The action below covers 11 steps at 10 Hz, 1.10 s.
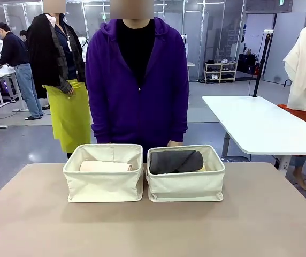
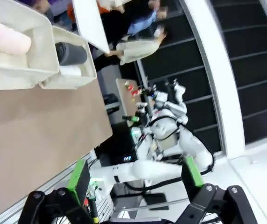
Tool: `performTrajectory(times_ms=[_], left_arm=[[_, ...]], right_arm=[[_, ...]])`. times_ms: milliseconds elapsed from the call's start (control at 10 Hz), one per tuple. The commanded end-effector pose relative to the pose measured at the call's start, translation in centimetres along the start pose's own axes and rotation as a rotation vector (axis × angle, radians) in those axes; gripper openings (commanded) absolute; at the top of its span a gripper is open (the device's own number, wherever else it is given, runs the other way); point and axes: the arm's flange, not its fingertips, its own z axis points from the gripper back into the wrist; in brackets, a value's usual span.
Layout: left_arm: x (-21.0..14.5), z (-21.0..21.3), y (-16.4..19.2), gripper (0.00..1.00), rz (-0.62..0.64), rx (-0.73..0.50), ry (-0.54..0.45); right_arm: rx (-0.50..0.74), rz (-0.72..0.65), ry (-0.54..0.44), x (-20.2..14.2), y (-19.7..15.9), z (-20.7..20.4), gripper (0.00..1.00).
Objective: Divide the towels into two baskets.
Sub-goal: Pick up one hotel-folded towel from the bottom of the table and place it in the Fabric basket indicated by the person.
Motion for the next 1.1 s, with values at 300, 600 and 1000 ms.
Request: performTrajectory(times_ms=[300,600,1000], left_arm=[[-5.8,1.3,4.7,1.0,0.069,-0.026,-0.126],[-1.9,6.4,3.3,1.0,0.066,-0.015,-0.145],[-1.9,6.4,3.3,1.0,0.066,-0.015,-0.145]], right_arm=[[0.007,-0.009,-0.008,-0.1,0.6,0.0,1.0],[0.007,-0.009,-0.008,-0.1,0.6,0.0,1.0],[0.007,-0.009,-0.008,-0.1,0.6,0.0,1.0]])
